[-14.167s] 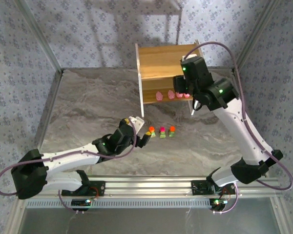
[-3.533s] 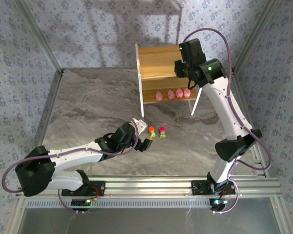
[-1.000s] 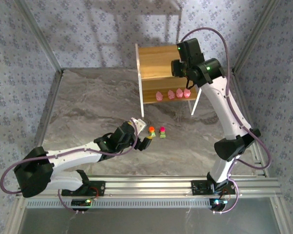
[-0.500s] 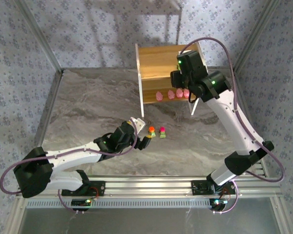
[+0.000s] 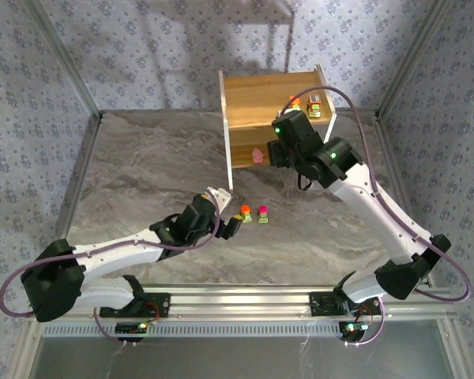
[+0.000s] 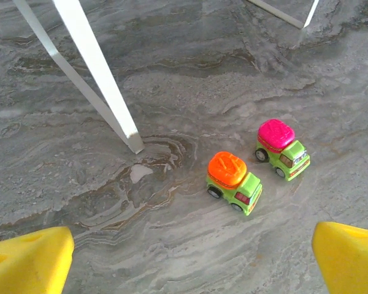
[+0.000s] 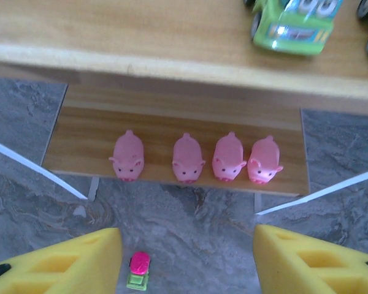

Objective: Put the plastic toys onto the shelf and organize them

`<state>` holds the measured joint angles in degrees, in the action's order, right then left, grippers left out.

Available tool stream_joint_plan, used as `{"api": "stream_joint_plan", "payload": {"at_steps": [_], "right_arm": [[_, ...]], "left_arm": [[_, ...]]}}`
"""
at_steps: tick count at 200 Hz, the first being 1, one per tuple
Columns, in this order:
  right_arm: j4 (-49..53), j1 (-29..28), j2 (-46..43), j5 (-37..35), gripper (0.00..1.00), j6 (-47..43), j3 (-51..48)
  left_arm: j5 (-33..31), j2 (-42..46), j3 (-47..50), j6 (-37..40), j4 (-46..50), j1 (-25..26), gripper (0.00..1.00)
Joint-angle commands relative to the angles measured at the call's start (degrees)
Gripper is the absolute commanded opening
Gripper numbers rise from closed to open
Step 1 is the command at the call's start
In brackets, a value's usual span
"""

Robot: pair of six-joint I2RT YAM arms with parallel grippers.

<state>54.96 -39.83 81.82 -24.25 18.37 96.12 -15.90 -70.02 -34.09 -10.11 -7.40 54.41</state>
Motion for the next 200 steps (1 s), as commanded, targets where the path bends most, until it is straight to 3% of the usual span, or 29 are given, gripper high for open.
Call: {"api": "stream_joint_plan", "payload": {"at_steps": [1,99,200], "right_arm": [[-1.99,-0.81,-2.22,-0.89,0.59,2.98,-3.14],[-7.58,-2.54,-5.52,1.15,0.59,8.91,-16.96],[-14.37,-3.81,-3.30,4.64,0.58,13.33,-26.56]], "left_arm": [[-1.00,0.99,-1.33,-1.38,1.24,-0.79,1.00],[-1.08,-0.53,-2.06,-2.64,2.64,-2.27,0.99],[-0.33,-3.15,-3.53,-3.94,4.56,-3.61,1.00]]}}
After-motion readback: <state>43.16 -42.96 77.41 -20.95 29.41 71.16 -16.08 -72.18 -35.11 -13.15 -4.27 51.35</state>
